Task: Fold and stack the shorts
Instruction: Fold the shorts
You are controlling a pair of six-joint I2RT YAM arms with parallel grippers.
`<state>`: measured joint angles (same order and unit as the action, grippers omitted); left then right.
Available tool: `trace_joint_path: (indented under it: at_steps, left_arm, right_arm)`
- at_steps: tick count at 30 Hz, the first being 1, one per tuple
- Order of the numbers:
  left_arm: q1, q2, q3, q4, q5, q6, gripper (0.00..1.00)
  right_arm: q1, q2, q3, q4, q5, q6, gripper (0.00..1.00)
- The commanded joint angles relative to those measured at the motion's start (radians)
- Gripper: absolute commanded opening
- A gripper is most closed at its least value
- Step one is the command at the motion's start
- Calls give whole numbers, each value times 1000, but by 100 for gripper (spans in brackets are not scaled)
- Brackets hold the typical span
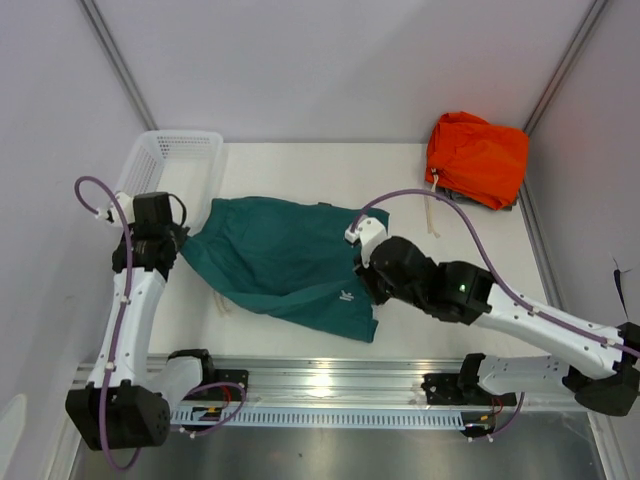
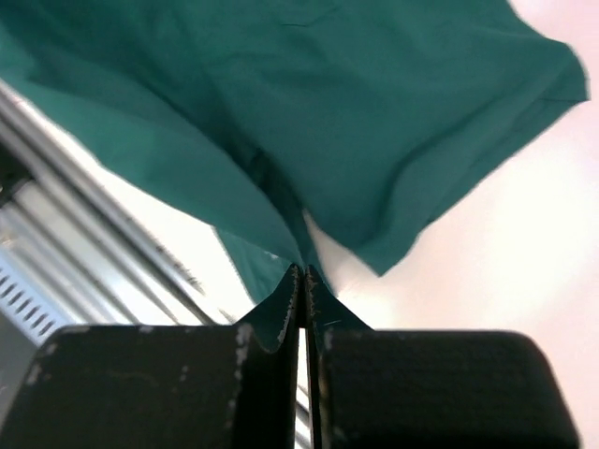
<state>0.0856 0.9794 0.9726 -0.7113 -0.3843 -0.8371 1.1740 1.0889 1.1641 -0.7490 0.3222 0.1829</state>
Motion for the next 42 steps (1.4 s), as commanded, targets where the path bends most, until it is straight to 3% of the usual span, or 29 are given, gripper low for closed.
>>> trace_joint_path:
  at_steps: [1,6,23,42]
  left_arm:
    - [9,60,83,65,12,-19,0]
    - [9,207,188,3,-13,-51,0]
    - [9,470,434,-50,30,-191,0]
    - [-10,625,515,48,70,-270,0]
  right_arm:
    - [-120,31,71,14,-124,-111,0]
    - [-221,109,149,22,-137,-122,0]
    - [-563,284,262,138,-250,-131,0]
    - [-686,555,318,272,-238,-138,0]
